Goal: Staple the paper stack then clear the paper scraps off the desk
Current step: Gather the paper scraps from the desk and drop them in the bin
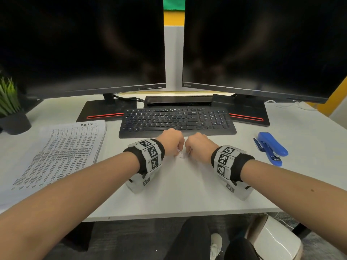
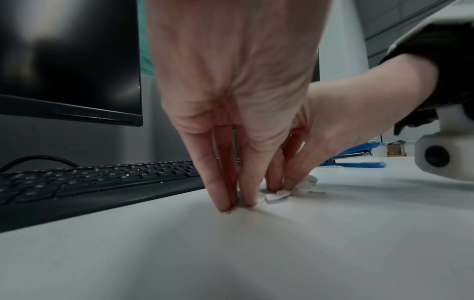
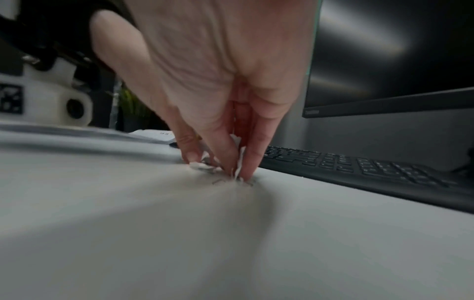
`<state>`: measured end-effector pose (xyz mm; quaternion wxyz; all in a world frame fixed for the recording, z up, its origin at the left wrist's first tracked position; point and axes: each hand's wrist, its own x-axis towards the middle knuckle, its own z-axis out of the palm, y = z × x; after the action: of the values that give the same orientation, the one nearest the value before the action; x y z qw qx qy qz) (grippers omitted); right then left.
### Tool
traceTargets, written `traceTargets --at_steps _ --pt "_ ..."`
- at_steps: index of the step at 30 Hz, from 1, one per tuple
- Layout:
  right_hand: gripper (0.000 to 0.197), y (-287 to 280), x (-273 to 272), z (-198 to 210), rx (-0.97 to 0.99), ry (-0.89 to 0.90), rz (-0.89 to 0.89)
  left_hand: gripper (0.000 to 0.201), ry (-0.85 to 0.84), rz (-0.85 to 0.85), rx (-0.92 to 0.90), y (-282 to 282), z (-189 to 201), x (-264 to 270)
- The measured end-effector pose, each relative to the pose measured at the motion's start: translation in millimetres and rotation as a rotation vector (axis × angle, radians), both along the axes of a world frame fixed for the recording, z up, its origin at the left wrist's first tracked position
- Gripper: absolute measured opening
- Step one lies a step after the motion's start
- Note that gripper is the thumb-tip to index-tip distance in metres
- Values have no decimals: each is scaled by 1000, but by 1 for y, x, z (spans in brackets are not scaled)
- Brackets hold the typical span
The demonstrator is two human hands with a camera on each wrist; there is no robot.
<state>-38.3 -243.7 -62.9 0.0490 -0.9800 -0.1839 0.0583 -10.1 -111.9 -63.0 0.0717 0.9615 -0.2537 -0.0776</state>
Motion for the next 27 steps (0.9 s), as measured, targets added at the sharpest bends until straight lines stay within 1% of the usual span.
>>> traceTargets --at_steps 5,7,11,14,16,20,22,24,27 --pt "20 -11 8 1 209 10 -134 21 26 -14 8 -3 -1 3" --pt "17 -15 8 4 329 28 -219 21 56 -14 14 -3 1 6" --pt "14 -25 8 5 506 53 -385 15 96 -18 21 -4 2 7" --pt "14 -33 6 4 709 94 -518 10 106 0 -29 -2 5 10" --pt "15 -40 5 4 858 132 -600 6 140 43 -137 2 9 15" --pt "19 -51 1 6 1185 214 -704 17 198 194 -442 11 16 21" --pt "21 -53 -8 2 1280 270 -704 21 255 280 -611 12 17 18" --pt "13 -54 -17 -3 1344 329 -657 22 314 343 -765 8 17 11" --pt "16 -71 -29 -2 1534 366 -690 22 360 378 -937 -6 21 -7"
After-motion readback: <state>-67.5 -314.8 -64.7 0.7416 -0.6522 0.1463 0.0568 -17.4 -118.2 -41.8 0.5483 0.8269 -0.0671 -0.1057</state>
